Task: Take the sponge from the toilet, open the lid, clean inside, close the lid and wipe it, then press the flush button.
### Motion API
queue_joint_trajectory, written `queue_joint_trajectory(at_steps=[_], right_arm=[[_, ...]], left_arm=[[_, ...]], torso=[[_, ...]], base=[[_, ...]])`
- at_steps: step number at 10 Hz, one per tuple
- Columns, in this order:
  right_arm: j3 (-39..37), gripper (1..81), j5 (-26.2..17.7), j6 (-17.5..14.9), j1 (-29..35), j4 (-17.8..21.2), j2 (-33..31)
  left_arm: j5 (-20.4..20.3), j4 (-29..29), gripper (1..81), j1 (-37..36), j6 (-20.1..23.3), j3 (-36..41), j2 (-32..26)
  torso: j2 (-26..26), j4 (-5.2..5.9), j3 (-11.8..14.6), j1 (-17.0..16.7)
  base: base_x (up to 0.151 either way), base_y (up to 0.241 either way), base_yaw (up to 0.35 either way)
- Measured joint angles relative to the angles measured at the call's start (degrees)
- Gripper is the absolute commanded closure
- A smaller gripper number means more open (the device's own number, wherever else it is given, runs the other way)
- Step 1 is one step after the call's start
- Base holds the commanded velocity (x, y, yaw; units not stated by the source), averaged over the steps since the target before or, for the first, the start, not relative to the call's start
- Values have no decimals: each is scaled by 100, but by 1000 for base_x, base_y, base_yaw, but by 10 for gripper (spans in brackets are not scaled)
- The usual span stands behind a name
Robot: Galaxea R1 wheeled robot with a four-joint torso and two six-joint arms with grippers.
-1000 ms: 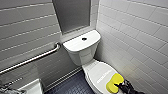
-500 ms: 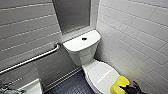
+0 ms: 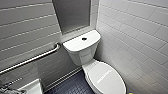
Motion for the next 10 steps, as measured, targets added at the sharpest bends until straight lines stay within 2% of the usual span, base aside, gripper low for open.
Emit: queue_joint_trajectory(at_steps=[3,5,8,10], right_arm=[[41,811,138,-33,-874,1,-157],[18,811,286,-44,-1387,1,-188],[-202,811,701,-80,-2153,-94,-80],[-699,811,1006,-100,-2600,-317,341]], left_arm=[[82,0,10,-510,-2,1157,-841],[154,0,10,-1091,-6,1670,-1237],[458,-66,10,-1993,-68,2087,-1538],[808,-350,10,-2715,-140,2205,-1604]], torso=[[0,0,0,0],[0,0,0,0],[0,0,0,0],[0,0,0,2]], base=[[0,0,0],[0,0,0],[0,0,0],[0,0,0]])
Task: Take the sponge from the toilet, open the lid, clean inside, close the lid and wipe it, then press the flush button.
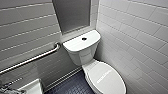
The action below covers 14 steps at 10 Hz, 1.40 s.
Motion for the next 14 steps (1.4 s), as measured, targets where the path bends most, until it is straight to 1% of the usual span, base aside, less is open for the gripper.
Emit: queue_joint_trajectory(at_steps=[1,3,4,6,7,8,9,13,14], right_arm=[[-254,811,200,0,-219,-62,196],[-499,811,511,-2,-680,-256,527],[-536,811,624,-5,-780,-377,681],[-612,811,731,-7,-794,-438,808],[-674,811,736,-7,-794,-452,850],[-683,811,740,-7,-801,-466,883],[-691,811,736,-9,-829,-479,916],[-796,811,751,-11,-842,-569,1058],[-809,811,756,-11,-842,-584,1111]], left_arm=[[135,-178,10,-315,-37,35,-41],[351,-556,10,-794,-59,66,-143],[419,-780,10,-1023,-69,68,-168],[458,-1243,10,-1458,-80,68,-151],[466,-1465,10,-1629,-78,29,-94],[478,-1634,10,-1790,-80,-83,74],[472,-1768,10,-1957,-80,-146,301],[560,-2052,10,-2211,-83,-795,951],[560,-2132,10,-2319,-83,-890,1174]], torso=[[0,0,0,0],[0,0,-2,0],[0,0,-2,0],[0,0,-2,0],[0,-30,-2,0],[0,-93,-2,0],[0,-120,-2,0],[2,-120,-9,0],[2,-120,-61,0]], base=[[0,0,0],[0,0,0],[0,0,0],[0,0,0],[0,0,0],[0,0,0],[0,0,0],[0,0,0],[0,0,0]])
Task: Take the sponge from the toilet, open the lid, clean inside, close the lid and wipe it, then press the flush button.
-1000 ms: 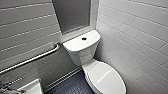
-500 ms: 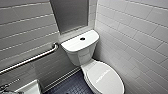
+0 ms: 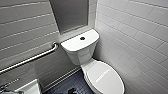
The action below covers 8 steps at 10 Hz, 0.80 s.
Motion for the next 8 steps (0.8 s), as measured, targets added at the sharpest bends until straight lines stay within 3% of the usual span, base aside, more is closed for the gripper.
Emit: queue_joint_trajectory(at_steps=[3,6,8], right_arm=[[-11,811,4,2,11,-5,17],[-11,811,11,2,13,-5,33],[-11,811,11,6,13,-5,34]], left_arm=[[26,-99,10,-195,0,-202,318],[-52,-121,10,-319,-417,-273,489],[-113,-121,10,-308,-452,-425,583]], torso=[[7,0,-135,5],[7,0,-135,5],[7,0,-135,5]], base=[[0,0,0],[0,0,0],[0,0,0]])
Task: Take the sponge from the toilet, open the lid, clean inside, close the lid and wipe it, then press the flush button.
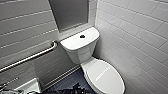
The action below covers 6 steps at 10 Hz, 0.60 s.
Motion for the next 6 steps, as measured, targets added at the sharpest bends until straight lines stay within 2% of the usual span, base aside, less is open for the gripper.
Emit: queue_joint_trajectory(at_steps=[2,4,5,6], right_arm=[[0,811,-5,2,2,0,0],[-1,811,6,5,7,0,22],[-4,811,4,5,13,0,33],[-4,811,44,2,9,2,68]], left_arm=[[-16,0,10,0,-5,-144,127],[-21,0,10,-27,-9,-273,300],[-27,0,10,-44,-17,-289,350],[-32,0,10,-44,-20,-297,380]], torso=[[-105,0,0,70],[-449,0,0,282],[-508,0,0,317],[-562,0,0,350]], base=[[0,0,0],[0,0,0],[92,0,0],[0,0,0]])
